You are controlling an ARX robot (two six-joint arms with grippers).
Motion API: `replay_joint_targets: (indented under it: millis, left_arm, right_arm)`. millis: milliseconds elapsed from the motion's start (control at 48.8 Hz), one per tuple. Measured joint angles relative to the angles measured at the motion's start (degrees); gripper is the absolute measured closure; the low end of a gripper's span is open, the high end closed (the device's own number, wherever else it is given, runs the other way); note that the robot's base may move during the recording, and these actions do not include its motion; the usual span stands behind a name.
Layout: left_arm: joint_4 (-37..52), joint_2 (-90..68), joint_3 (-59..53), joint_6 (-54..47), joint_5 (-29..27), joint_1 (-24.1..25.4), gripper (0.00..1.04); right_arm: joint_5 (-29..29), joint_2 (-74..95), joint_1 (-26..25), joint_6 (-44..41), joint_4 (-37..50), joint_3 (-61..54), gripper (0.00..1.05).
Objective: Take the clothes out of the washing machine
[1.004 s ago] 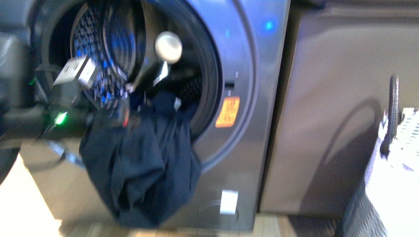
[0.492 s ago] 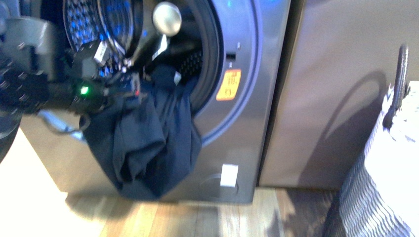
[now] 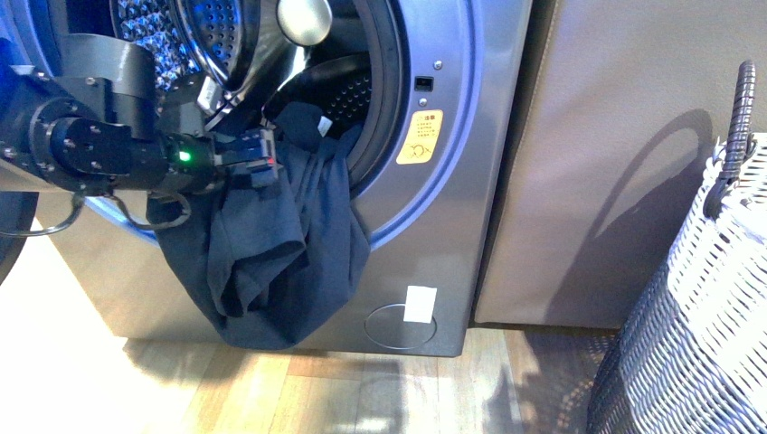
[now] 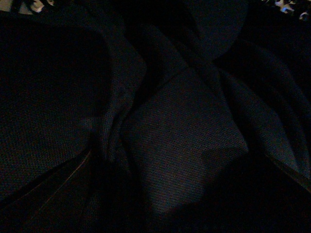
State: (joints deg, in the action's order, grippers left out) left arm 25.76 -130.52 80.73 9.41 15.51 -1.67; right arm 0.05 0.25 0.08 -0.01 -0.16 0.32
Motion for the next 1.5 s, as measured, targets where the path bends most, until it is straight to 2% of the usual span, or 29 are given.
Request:
replay_joint_targets:
  millis: [246, 574, 820, 963, 1066, 1250, 1496]
  left_arm:
    - [4.39, 0.02, -2.05, 5.09, 7.43, -1.49, 0.07]
    - [5.05, 1.27, -3.50, 5.75, 8.50, -4.37, 0.07]
    - [1.70, 1.33, -2.16, 1.75, 2.78, -5.86, 0.07]
    - [-2.45, 0.24, 0.76, -4.61, -3.89, -5.79, 0.07]
    - [-4.24, -1.03, 2.95, -9.01, -11.08, -4.81, 0.07]
    - [-5.25, -2.12, 3.91, -10.88, -12.13, -3.06, 0.07]
    - [-5.66, -2.25, 4.04, -10.84, -10.82, -2.60, 0.07]
  right_arm:
    - [0.00, 0.00, 0.00, 0.00, 0.00, 0.00, 0.08]
    - [0.00, 0.00, 0.00, 0.00, 0.00, 0.00, 0.08]
    - [0.00, 0.00, 0.00, 0.00, 0.00, 0.00, 0.08]
    - [0.00, 0.00, 0.00, 0.00, 0.00, 0.00, 0.08]
    - [0.00, 0.00, 0.00, 0.00, 0.00, 0.00, 0.08]
    - [-0.04, 0.00, 0.00, 0.00, 0.00, 0.00, 0.08]
    - [-0.02, 0.00, 0.00, 0.00, 0.00, 0.00, 0.08]
